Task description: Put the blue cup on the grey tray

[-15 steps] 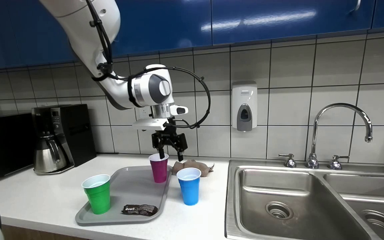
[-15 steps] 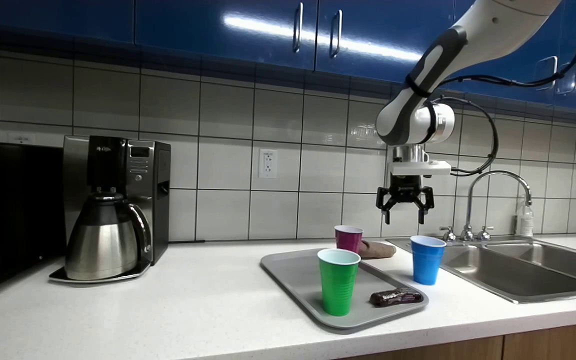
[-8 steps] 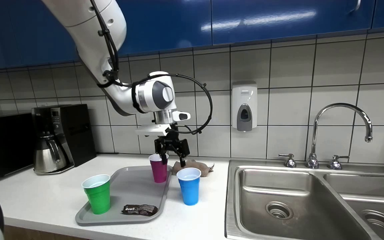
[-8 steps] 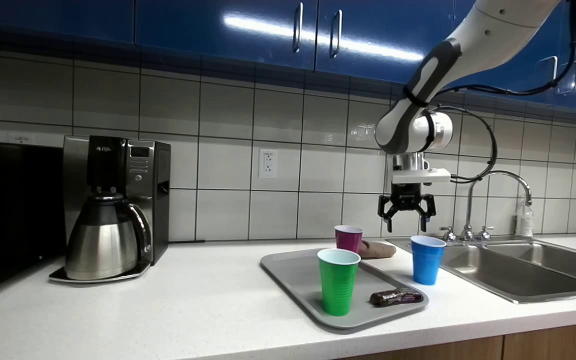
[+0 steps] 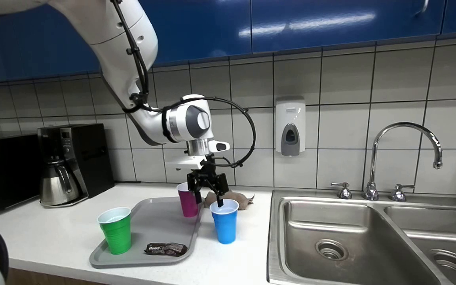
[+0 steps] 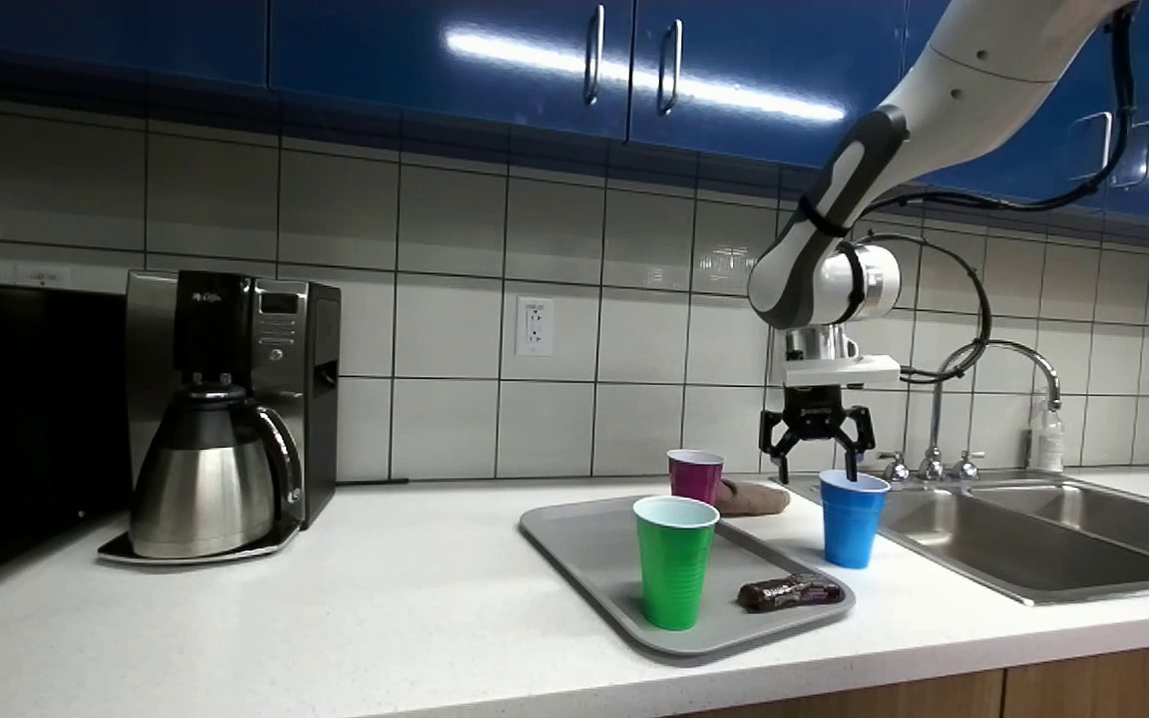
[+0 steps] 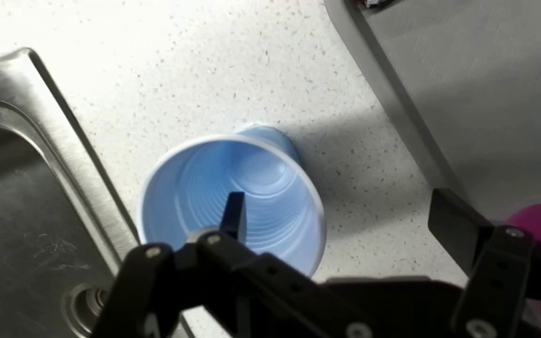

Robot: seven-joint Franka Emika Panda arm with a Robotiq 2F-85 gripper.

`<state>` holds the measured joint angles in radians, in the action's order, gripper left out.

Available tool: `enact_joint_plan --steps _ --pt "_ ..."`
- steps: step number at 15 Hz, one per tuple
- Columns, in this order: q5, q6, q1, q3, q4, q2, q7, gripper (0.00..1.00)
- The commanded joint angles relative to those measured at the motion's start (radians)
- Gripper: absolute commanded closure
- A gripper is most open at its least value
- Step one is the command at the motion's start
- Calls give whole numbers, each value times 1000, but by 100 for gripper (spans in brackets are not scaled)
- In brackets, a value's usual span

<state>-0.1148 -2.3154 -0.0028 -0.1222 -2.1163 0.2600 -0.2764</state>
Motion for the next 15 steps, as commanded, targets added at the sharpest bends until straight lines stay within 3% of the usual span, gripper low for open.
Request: enact_joint_plan --steps 1,7,8,9,15 --pt "-23 15 -3 -2 24 26 -20 0" --pt "-31 23 -1 -7 22 51 -6 0" --pt "-37 20 0 -7 20 53 1 17" --pt "-41 19 -1 -7 19 54 5 28" --pt "-52 18 0 -6 22 59 6 73"
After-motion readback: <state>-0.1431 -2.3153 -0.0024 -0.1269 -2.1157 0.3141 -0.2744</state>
